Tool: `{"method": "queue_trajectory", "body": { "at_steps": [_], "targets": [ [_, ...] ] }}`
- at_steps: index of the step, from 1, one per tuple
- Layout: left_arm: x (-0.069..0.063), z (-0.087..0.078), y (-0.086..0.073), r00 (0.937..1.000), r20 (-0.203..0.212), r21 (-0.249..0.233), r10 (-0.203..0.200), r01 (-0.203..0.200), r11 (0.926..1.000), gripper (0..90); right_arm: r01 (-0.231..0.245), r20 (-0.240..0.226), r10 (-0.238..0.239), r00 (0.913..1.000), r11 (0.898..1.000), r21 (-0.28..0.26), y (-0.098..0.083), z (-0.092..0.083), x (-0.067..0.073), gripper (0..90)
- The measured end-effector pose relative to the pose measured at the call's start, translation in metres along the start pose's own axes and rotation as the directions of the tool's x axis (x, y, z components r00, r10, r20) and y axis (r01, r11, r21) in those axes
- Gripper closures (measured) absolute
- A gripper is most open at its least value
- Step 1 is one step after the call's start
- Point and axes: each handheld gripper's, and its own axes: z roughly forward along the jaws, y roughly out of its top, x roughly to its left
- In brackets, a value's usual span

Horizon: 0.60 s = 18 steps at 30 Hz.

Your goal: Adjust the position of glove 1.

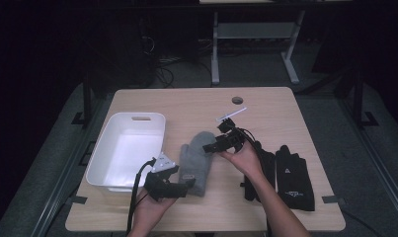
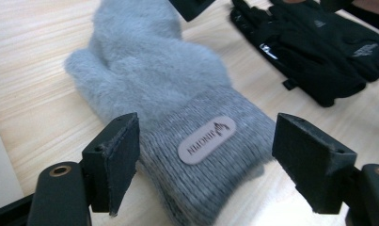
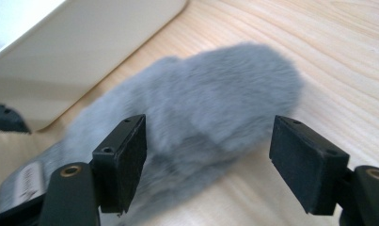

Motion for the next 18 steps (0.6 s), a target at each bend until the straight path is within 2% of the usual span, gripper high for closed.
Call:
{"method": "queue_trajectory", "body": {
  "at_steps": [1, 2, 3, 4, 6, 11, 18],
  "targets": [
    [0.001, 0.002, 0.001, 0.9999, 0.002, 0.004, -0.014, 0.014, 0.9999, 23.7, -0.020, -0.004, 0.020, 0.9998, 1.000, 0.003, 0.003, 0.003, -0.006, 27.1],
    [0.002, 0.003, 0.002, 0.9998, 0.001, 0.006, -0.018, 0.018, 0.9998, 23.7, -0.020, -0.004, 0.020, 0.9998, 1.000, 0.003, 0.003, 0.003, -0.006, 27.1],
    [0.002, 0.005, 0.002, 0.9991, 0.001, 0.005, -0.042, 0.042, 0.9991, 24.3, -0.042, -0.013, 0.042, 0.9990, 0.999, -0.003, 0.004, 0.006, -0.012, 27.1],
    [0.003, 0.006, 0.003, 0.9991, 0.000, 0.016, -0.042, 0.042, 0.9990, 24.3, -0.042, -0.013, 0.042, 0.9990, 0.999, -0.003, 0.004, 0.006, -0.012, 27.1],
    [0.006, 0.008, 0.003, 0.9982, 0.005, 0.027, -0.060, 0.060, 0.9979, 24.4, -0.074, -0.027, 0.074, 0.9969, 0.997, 0.009, 0.004, 0.011, -0.017, 26.4],
    [0.008, 0.010, 0.005, 0.9983, 0.007, 0.046, -0.059, 0.058, 0.9972, 24.6, -0.126, -0.049, 0.128, 0.9905, 0.991, 0.056, 0.003, 0.028, -0.029, 23.9],
    [0.007, 0.014, 0.004, 0.9980, 0.019, 0.075, -0.060, 0.059, 0.9954, 24.7, -0.156, -0.070, 0.161, 0.9844, 0.985, 0.077, 0.004, 0.040, -0.034, 21.6]
  ]
}}
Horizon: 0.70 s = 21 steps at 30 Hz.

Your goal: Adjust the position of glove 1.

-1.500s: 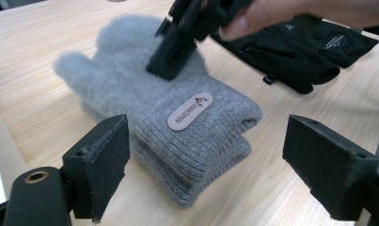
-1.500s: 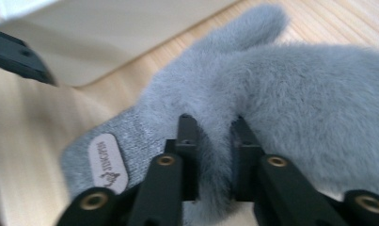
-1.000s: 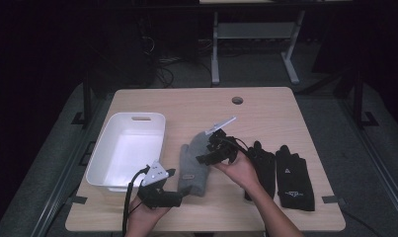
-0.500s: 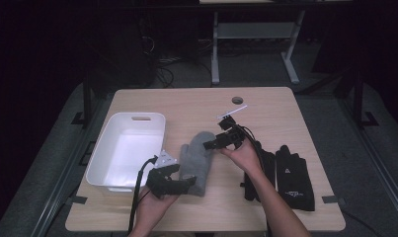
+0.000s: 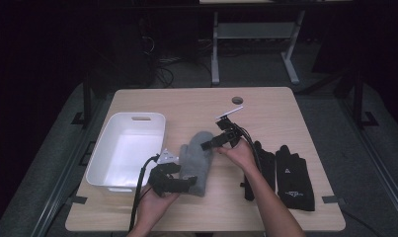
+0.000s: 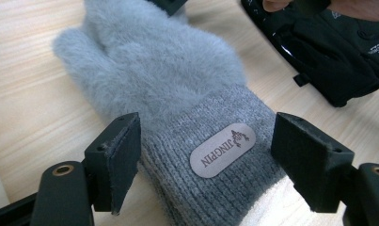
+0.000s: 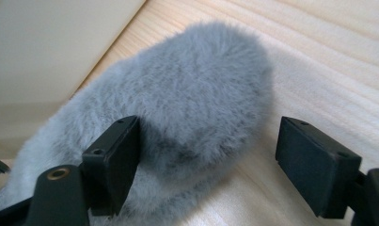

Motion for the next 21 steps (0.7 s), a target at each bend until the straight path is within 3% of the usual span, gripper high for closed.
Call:
{"method": "queue_trajectory", "body": {
  "at_steps": [9, 17, 21],
  "targets": [
    [0.000, 0.004, 0.000, 1.0000, 0.004, 0.025, 0.005, -0.005, 0.9997, 24.8, -0.048, -0.048, 0.050, 0.9976, 0.998, 0.044, -0.002, 0.012, -0.009, 25.4],
    [0.001, 0.005, 0.001, 0.9998, 0.007, 0.038, 0.017, -0.017, 0.9991, 24.9, -0.060, -0.107, 0.065, 0.9922, 0.997, 0.045, -0.004, 0.016, -0.009, 57.8],
    [0.002, 0.006, 0.001, 0.9998, 0.013, 0.042, 0.015, -0.016, 0.9990, 24.8, -0.030, -0.111, 0.032, 0.9933, 0.999, 0.017, -0.007, 0.013, -0.006, 72.9]
  ]
}}
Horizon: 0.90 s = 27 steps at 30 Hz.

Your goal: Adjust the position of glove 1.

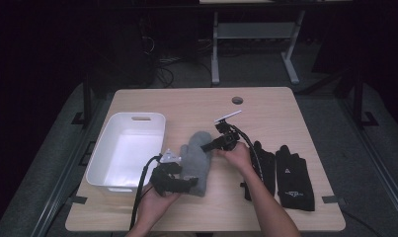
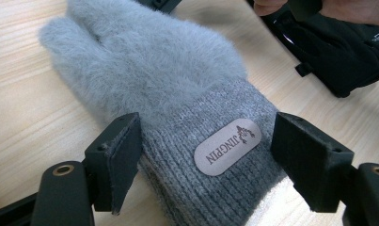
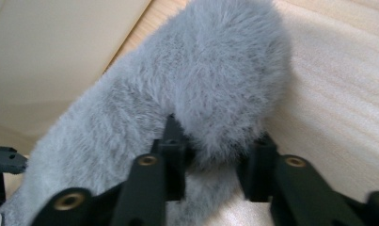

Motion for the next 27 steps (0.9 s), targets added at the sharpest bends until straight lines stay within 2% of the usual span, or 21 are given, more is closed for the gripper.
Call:
{"method": "queue_trajectory", "body": {
  "at_steps": [4, 8, 10, 12, 16, 20, 26, 27],
  "targets": [
    [-0.001, -0.001, 0.001, 1.0000, 0.001, 0.002, 0.003, -0.003, 1.0000, 24.8, 0.027, 0.012, -0.027, 0.9996, 0.999, -0.019, -0.002, -0.004, 0.003, 75.3],
    [-0.001, -0.003, 0.001, 0.9996, 0.026, -0.005, -0.005, 0.005, 1.0000, 24.7, 0.060, 0.025, -0.059, 0.9979, 0.997, -0.040, -0.007, -0.015, 0.008, 76.4],
    [-0.003, -0.004, 0.002, 0.9992, 0.038, -0.012, -0.009, 0.010, 0.9999, 24.7, 0.092, 0.036, -0.090, 0.9953, 0.994, -0.057, -0.012, -0.028, 0.009, 76.7],
    [-0.004, -0.005, 0.003, 0.9987, 0.049, -0.015, -0.009, 0.009, 0.9998, 24.6, 0.095, 0.040, -0.093, 0.9949, 0.994, -0.060, -0.013, -0.031, 0.009, 76.8],
    [-0.008, -0.006, 0.010, 0.9959, 0.088, -0.033, -0.020, 0.023, 0.9992, 24.0, 0.128, 0.067, -0.123, 0.9901, 0.988, -0.081, -0.025, -0.052, 0.007, 77.2],
    [-0.008, -0.008, 0.018, 0.9948, 0.100, -0.043, -0.020, 0.025, 0.9988, 23.7, 0.151, 0.089, -0.143, 0.9857, 0.985, -0.086, -0.032, -0.061, 0.007, 77.3],
    [-0.002, -0.001, 0.027, 0.9931, 0.106, -0.008, -0.050, 0.051, 0.9986, 23.3, 0.164, 0.104, -0.153, 0.9827, 0.981, -0.108, -0.042, -0.071, 0.003, 77.3],
    [-0.001, 0.001, 0.027, 0.9924, 0.105, -0.009, -0.064, 0.065, 0.9978, 23.3, 0.169, 0.109, -0.157, 0.9816, 0.979, -0.112, -0.043, -0.072, 0.002, 77.4]
  ]
}}
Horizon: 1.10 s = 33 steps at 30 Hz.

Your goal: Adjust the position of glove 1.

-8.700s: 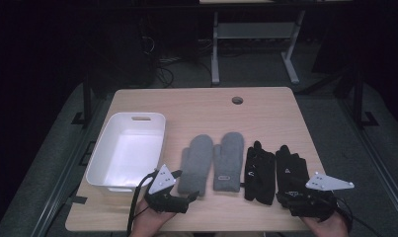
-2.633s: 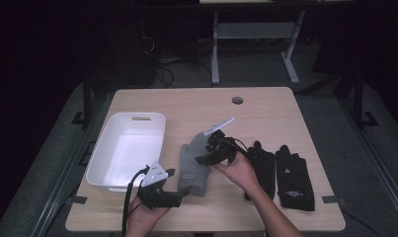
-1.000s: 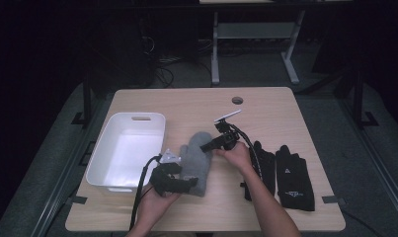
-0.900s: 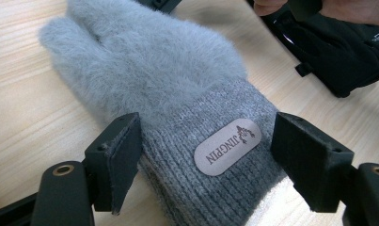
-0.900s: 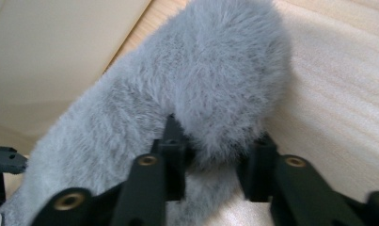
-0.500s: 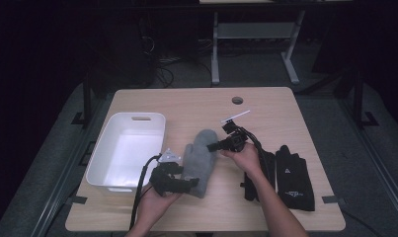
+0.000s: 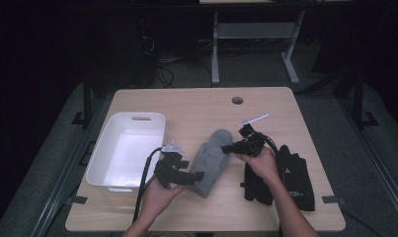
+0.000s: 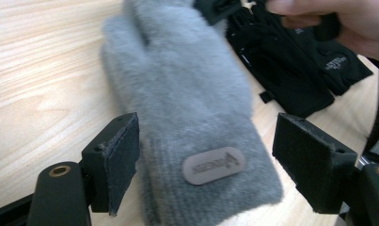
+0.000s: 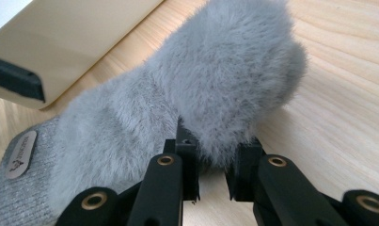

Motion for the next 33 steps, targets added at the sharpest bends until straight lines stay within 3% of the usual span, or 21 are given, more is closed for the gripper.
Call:
{"method": "queue_trajectory", "body": {
  "at_steps": [6, 12, 14, 20, 21, 25, 26, 29, 30, 33],
  "targets": [
    [0.009, 0.013, 0.000, 0.9990, -0.020, 0.072, -0.041, 0.042, 0.9965, 23.2, 0.015, 0.011, -0.015, 0.9998, 1.000, -0.021, -0.004, -0.007, -0.001, 77.3],
    [0.011, 0.021, -0.002, 0.9970, 0.003, 0.107, -0.077, 0.077, 0.9913, 23.0, 0.011, 0.011, -0.010, 0.9999, 1.000, -0.023, -0.010, -0.007, -0.003, 77.2],
    [0.013, 0.025, -0.002, 0.9949, 0.021, 0.140, -0.098, 0.095, 0.9856, 22.0, 0.013, 0.010, -0.013, 0.9999, 1.000, -0.024, -0.011, -0.007, -0.004, 77.2],
    [0.019, 0.034, -0.006, 0.9817, 0.075, 0.175, -0.175, 0.160, 0.9715, 20.7, 0.018, 0.016, -0.018, 0.9997, 1.000, -0.025, -0.014, -0.007, -0.004, 77.1],
    [0.022, 0.038, -0.009, 0.9699, 0.094, 0.194, -0.224, 0.203, 0.9597, 20.2, 0.017, 0.020, -0.017, 0.9997, 1.000, -0.020, -0.016, -0.007, -0.004, 77.1],
    [0.024, 0.044, -0.011, 0.9641, 0.105, 0.218, -0.244, 0.217, 0.9515, 19.4, 0.020, 0.021, -0.020, 0.9996, 1.000, -0.018, -0.017, -0.007, -0.005, 77.1],
    [0.025, 0.045, -0.012, 0.9678, 0.108, 0.233, -0.228, 0.198, 0.9522, 19.5, 0.021, 0.021, -0.020, 0.9996, 1.000, -0.018, -0.017, -0.008, -0.004, 77.1],
    [0.024, 0.045, -0.011, 0.9647, 0.117, 0.227, -0.236, 0.205, 0.9521, 24.4, 0.028, 0.026, -0.027, 0.9993, 0.999, -0.018, -0.017, -0.007, -0.004, 77.1],
    [0.024, 0.044, -0.011, 0.9664, 0.121, 0.220, -0.227, 0.197, 0.9554, 24.4, 0.028, 0.026, -0.027, 0.9993, 0.999, -0.018, -0.017, -0.007, -0.004, 77.1],
    [0.023, 0.040, -0.010, 0.9733, 0.125, 0.208, -0.192, 0.164, 0.9644, 36.8, 0.026, 0.023, -0.025, 0.9994, 0.999, -0.024, -0.018, -0.008, -0.003, 77.1]
  ]
}}
